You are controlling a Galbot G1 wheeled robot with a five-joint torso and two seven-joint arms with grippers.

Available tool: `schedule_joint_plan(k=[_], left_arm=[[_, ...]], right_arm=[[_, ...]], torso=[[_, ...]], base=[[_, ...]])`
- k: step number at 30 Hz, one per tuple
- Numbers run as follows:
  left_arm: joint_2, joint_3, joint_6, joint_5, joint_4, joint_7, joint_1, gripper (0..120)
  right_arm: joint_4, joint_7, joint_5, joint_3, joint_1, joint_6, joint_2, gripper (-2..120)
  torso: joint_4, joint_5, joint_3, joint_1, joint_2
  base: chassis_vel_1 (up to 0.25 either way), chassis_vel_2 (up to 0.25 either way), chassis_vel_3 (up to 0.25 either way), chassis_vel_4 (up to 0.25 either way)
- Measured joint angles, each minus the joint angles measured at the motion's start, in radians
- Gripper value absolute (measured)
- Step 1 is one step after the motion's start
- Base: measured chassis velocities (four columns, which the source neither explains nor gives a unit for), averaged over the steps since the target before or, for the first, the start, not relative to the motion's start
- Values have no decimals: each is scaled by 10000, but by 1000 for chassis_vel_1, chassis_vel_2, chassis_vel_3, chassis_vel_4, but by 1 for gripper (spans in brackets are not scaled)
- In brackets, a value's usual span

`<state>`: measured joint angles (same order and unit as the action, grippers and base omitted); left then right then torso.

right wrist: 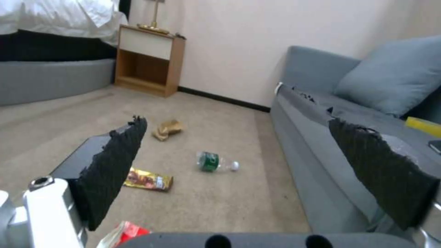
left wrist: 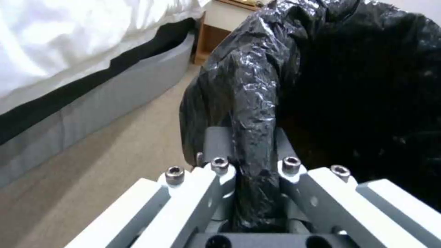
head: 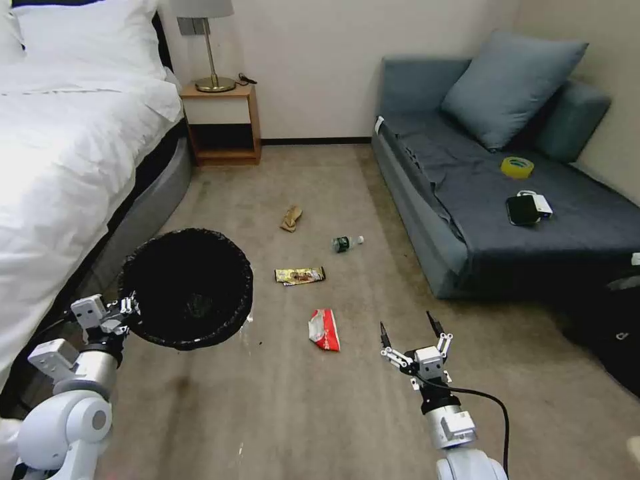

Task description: Pick up the trash bin, then pick up the garbage on the floor and place it into the trash bin.

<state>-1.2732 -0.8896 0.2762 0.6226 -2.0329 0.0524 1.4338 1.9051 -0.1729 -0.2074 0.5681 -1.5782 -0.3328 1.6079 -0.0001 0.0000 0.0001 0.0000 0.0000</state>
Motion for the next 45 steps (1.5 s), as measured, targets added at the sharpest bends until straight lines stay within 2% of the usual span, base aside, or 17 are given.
schedule_joint_plan(k=[25, 38, 41, 43, 44, 45], left_arm=[[40, -246, 3, 67, 41, -15, -45, 4], [39, -328, 19, 143, 121, 11, -99, 4], [103, -386, 31, 160, 186, 9, -105, 4], [177, -476, 64, 201, 243, -11, -105, 4], [177, -476, 64, 201, 243, -11, -105, 4], [204, -532, 85, 227, 279, -45, -91, 4]], right_arm=[[-303, -84, -27, -316, 214, 84, 0, 100], [-905, 207, 111, -1093, 699, 197, -15, 100], [-1150, 316, 669, -1688, 981, 684, -463, 100], [-1303, 889, 1748, -2314, 1230, 1741, -1090, 100], [-1303, 889, 1748, -2314, 1230, 1741, -1090, 100], [-1381, 1321, 2384, -2796, 1402, 2667, -1561, 100]], torso=[[2, 0, 0, 0, 0], [0, 0, 0, 0, -1], [1, 0, 0, 0, 0], [1, -1, -2, 0, 0], [1, -1, -2, 0, 0], [1, 2, -1, 0, 0]], base=[[-151, 151, 154, -153], [-134, 128, 138, -129], [0, 0, 0, 0], [0, 0, 0, 0], [0, 0, 0, 0], [0, 0, 0, 0]])
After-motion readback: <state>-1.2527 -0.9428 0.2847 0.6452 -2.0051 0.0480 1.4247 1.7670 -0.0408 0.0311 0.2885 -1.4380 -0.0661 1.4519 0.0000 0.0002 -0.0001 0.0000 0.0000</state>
